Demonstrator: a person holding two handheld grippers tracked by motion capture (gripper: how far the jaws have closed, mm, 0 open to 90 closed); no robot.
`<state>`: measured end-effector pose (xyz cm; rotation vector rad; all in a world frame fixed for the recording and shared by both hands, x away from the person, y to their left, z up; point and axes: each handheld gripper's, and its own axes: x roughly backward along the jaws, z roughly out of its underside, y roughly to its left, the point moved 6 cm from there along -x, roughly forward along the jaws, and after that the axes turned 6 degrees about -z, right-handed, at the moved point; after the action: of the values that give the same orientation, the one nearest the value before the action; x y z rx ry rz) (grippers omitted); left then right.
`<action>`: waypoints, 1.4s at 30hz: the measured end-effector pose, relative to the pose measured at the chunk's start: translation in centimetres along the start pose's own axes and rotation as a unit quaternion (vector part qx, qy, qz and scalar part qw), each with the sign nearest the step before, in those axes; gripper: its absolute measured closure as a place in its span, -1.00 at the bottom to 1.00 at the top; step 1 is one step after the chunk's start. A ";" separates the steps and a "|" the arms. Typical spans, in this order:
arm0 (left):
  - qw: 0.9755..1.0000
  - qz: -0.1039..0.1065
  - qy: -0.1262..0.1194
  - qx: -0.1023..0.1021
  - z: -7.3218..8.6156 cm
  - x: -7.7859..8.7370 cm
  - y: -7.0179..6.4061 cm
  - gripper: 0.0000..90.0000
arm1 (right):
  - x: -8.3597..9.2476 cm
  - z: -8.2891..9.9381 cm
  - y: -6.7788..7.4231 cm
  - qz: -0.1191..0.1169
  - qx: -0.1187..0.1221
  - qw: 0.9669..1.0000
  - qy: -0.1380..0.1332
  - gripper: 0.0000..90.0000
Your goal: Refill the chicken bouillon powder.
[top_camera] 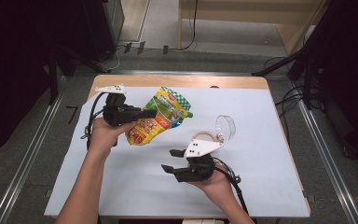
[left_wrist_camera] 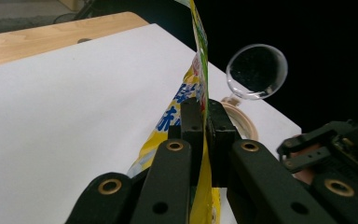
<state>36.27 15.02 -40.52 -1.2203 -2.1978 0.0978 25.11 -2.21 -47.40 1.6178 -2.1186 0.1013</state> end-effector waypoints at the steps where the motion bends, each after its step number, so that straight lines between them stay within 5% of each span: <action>1: 1.000 -0.001 0.000 0.000 0.0 -0.3 0.2 0.98 | 0.3 0.2 0.0 -0.003 -0.003 1.000 0.001 -0.01; 19: 1.000 -0.006 0.006 0.015 1.9 -5.0 3.0 0.98 | 2.1 2.5 -0.2 -0.006 -0.012 1.000 -0.006 -0.01; 32: 1.000 -0.004 -0.005 0.020 2.8 -3.9 3.3 0.98 | 3.2 2.8 -0.8 -0.004 -0.015 1.000 -0.016 -0.01; 42: 1.000 -0.015 0.009 0.009 3.7 -2.3 2.8 0.97 | 4.0 2.8 -1.2 0.006 -0.011 1.000 -0.017 -0.01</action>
<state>37.24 15.56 -45.55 -1.1728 -2.1941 0.0944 24.50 -7.10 -48.54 1.6053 -2.1482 0.0538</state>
